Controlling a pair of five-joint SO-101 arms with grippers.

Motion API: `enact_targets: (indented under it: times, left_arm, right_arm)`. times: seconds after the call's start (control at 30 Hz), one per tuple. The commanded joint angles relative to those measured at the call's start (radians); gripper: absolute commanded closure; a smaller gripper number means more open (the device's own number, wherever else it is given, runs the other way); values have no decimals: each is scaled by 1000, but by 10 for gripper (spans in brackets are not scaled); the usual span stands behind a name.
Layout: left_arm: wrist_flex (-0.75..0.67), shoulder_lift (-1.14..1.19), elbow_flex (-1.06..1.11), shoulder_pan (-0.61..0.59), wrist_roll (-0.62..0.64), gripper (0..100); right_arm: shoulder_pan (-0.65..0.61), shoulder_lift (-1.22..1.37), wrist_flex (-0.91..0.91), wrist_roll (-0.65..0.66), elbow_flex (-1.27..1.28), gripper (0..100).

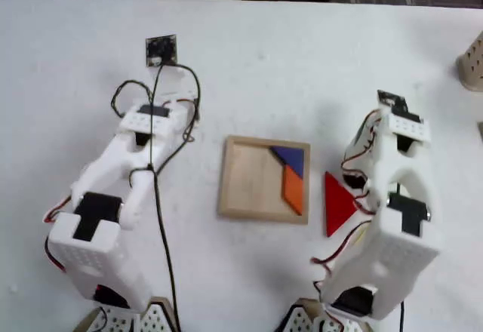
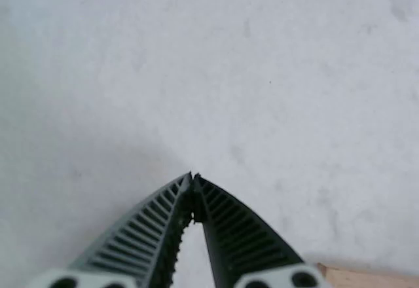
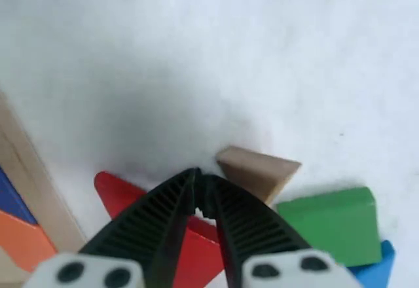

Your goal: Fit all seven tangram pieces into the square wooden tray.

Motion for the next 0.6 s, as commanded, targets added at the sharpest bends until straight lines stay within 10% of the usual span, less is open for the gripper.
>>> enact_targets:
  times: [0.0,0.57]
  left_arm:
    - [0,-2,-64,1,-6,977]
    - [-2,-2,-64,1,-6,977]
  right_arm:
    - [56,94,19,-2,-203,979]
    - [196,51,381,52,-537,967]
